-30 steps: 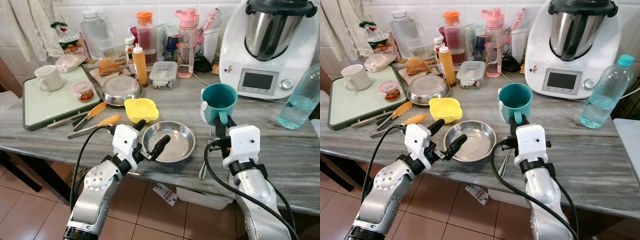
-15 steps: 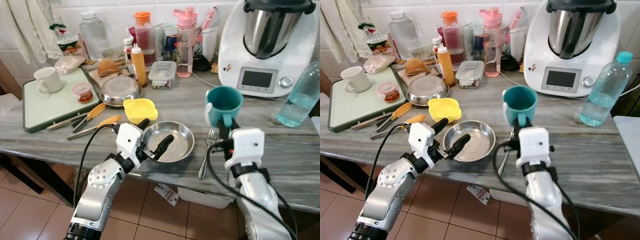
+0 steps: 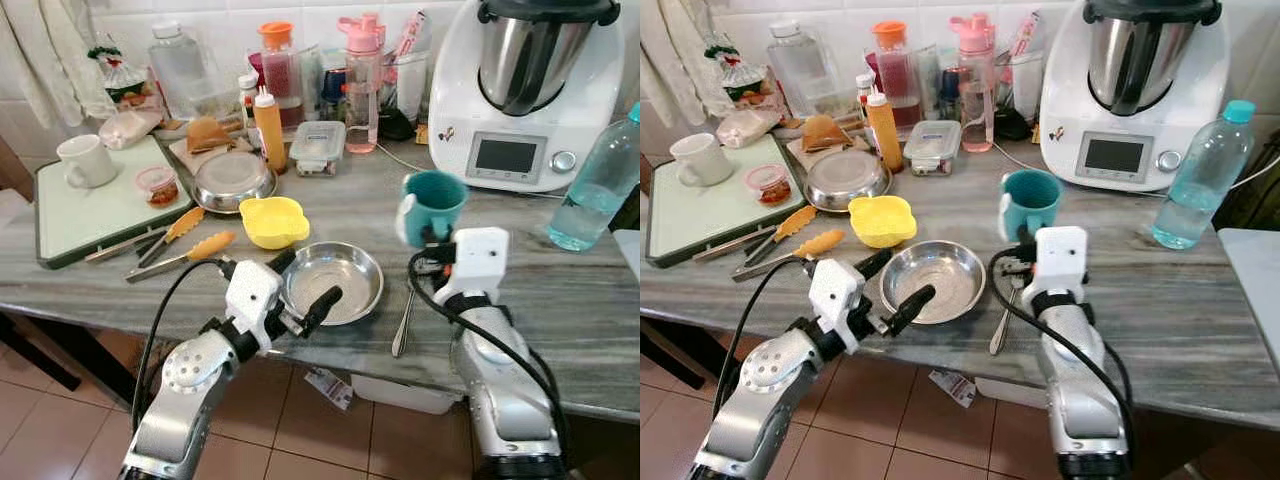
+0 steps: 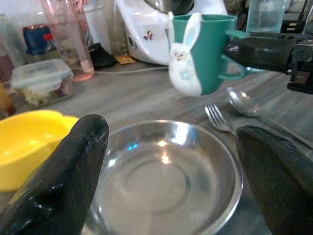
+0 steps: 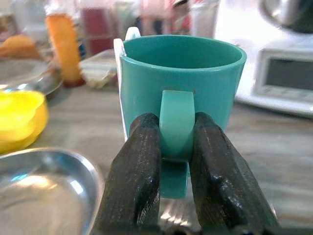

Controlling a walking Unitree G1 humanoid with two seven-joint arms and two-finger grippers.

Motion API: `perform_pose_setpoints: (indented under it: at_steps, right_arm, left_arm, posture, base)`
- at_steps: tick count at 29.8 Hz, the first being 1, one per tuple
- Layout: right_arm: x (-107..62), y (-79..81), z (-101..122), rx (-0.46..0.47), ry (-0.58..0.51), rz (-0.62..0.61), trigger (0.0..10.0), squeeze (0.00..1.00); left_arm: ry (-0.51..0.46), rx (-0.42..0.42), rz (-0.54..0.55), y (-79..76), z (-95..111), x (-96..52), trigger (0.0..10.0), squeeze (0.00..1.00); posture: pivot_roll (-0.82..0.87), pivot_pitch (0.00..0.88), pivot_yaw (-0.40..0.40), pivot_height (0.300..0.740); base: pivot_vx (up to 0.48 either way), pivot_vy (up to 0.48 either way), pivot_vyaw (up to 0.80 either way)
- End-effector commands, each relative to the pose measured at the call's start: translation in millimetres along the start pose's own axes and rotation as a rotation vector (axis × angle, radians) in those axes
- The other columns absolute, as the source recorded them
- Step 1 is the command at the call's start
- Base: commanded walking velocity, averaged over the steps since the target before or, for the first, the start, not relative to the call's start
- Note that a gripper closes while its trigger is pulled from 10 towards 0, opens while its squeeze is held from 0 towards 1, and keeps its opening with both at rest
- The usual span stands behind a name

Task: Setting the table

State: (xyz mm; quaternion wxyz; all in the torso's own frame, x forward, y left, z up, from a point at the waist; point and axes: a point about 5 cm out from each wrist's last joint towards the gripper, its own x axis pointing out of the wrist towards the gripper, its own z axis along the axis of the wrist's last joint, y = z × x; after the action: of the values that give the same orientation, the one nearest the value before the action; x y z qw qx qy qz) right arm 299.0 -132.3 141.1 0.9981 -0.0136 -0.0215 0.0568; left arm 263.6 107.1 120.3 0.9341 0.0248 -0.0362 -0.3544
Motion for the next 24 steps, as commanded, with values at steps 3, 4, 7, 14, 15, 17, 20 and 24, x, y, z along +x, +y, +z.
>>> perform_pose_setpoints:
  at_steps: [3, 4, 7, 14, 15, 17, 20, 24]
  right_arm:
    - [13.4, 12.6, 9, -0.010, -0.030, 0.070, 10.0, 0.00]
    - [15.2, 12.9, 10, -0.014, -0.034, 0.075, 10.0, 0.00]
    - [21.2, 8.2, 12, -0.023, -0.035, 0.065, 10.0, 0.00]
    - [26.2, 5.3, 2, -0.015, 0.021, 0.043, 10.0, 0.00]
    - [26.1, 6.6, 1, -0.011, 0.019, 0.048, 10.0, 0.00]
    - [27.8, 6.4, 1, -0.005, 0.010, 0.048, 10.0, 0.00]
    - [31.6, 4.9, 1, -0.009, 0.006, 0.044, 10.0, 0.00]
    - [37.1, 3.5, 4, -0.006, -0.003, 0.045, 10.0, 0.00]
  left_arm:
    - [0.002, 0.024, 0.008, 1.1, 6, -4.9, 10.0, 0.00]
    - [0.003, 0.025, 0.009, 0.5, 7, -6.5, 10.0, 0.00]
    - [0.011, 0.024, 0.014, 0.2, 8, -10.0, 10.0, 0.00]
    - [0.032, 0.019, 0.012, 0.8, 11, -18.4, 10.0, 0.00]
    - [0.034, 0.020, 0.012, 0.6, 11, -20.5, 10.0, 0.00]
    - [0.046, 0.029, 0.019, 1.2, 13, -26.1, 10.0, 0.00]
    - [0.054, 0.035, 0.028, 2.8, 15, -29.6, 10.0, 0.00]
    - [0.066, 0.042, 0.034, 4.1, 16, -35.0, 10.0, 0.00]
  posture:
    - [-0.10, 0.000, 0.042, 0.740]
    - [-0.10, 0.005, 0.039, 0.740]
    - [-0.09, 0.014, 0.035, 0.740]
    - [-0.06, 0.049, 0.034, 0.740]
    - [-0.04, 0.057, 0.033, 0.740]
    - [-0.02, 0.074, 0.030, 0.740]
    - [-0.01, 0.085, 0.029, 0.740]
    - [0.01, 0.094, 0.028, 0.740]
  base:
    - [0.000, 0.000, 0.00]
    - [0.000, 0.000, 0.00]
    - [0.000, 0.000, 0.00]
    - [0.000, 0.000, 0.00]
    - [0.000, 0.000, 0.00]
    - [0.000, 0.000, 0.00]
    - [0.000, 0.000, 0.00]
    - [0.000, 0.000, 0.00]
